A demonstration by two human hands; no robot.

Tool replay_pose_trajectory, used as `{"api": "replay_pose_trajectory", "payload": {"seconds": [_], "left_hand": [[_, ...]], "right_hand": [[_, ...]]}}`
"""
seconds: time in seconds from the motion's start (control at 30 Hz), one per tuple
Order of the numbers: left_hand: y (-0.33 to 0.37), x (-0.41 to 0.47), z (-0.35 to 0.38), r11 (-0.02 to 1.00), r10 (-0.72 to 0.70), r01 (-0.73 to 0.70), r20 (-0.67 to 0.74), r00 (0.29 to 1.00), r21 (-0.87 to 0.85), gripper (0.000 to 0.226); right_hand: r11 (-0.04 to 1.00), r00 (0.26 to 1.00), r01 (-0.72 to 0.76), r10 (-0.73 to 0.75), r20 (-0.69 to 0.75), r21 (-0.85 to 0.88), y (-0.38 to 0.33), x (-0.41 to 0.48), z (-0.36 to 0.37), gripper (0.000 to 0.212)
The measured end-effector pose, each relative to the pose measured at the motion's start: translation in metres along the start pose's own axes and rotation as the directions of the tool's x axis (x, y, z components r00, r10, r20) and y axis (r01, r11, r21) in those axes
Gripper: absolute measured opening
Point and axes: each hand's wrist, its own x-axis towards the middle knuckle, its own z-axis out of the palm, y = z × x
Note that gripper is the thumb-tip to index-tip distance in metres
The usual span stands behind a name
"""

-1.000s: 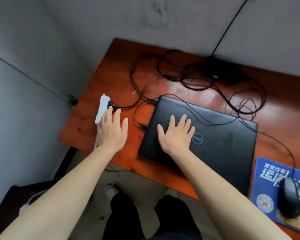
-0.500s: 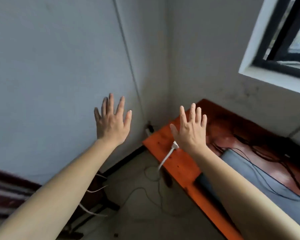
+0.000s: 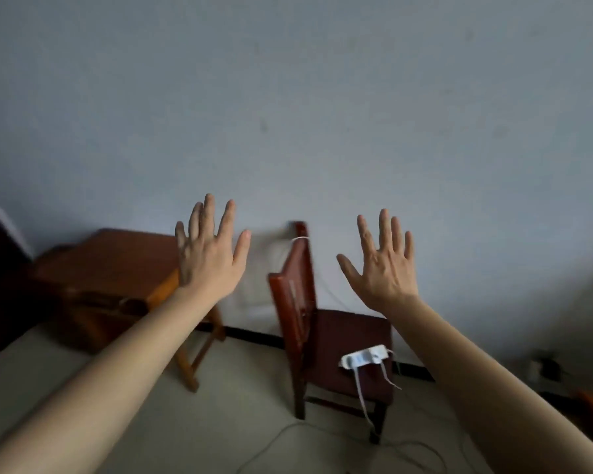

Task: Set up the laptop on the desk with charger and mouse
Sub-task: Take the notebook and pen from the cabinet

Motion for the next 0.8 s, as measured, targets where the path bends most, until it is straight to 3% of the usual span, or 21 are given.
{"api": "replay_pose_trajectory", "payload": {"seconds": [0.2,0.4,0.57,0.8], "left_hand": [[-0.182,-0.058,-0.027,0.957,-0.263,0.268,-0.057,0.963,0.109,0.062],[-0.319,-0.086,-0.030,0.885,-0.409,0.413,-0.066,0.910,0.213,0.062],[-0.434,-0.054,-0.015,0.839,-0.468,0.466,-0.067,0.881,0.279,0.063],[-0.589,0.030,-0.009,0.799,-0.492,0.456,-0.009,0.870,0.392,0.065]], "right_hand": [[0.942,0.944,0.318,-0.325,0.060,0.103,-0.200,0.042,0.069,0.082],[0.829,0.833,0.506,-0.542,0.116,0.237,-0.367,0.065,0.146,0.081],[0.762,0.770,0.571,-0.626,0.122,0.305,-0.492,0.108,0.220,0.079],[0.743,0.765,0.551,-0.632,0.126,0.380,-0.645,0.203,0.282,0.080]]}}
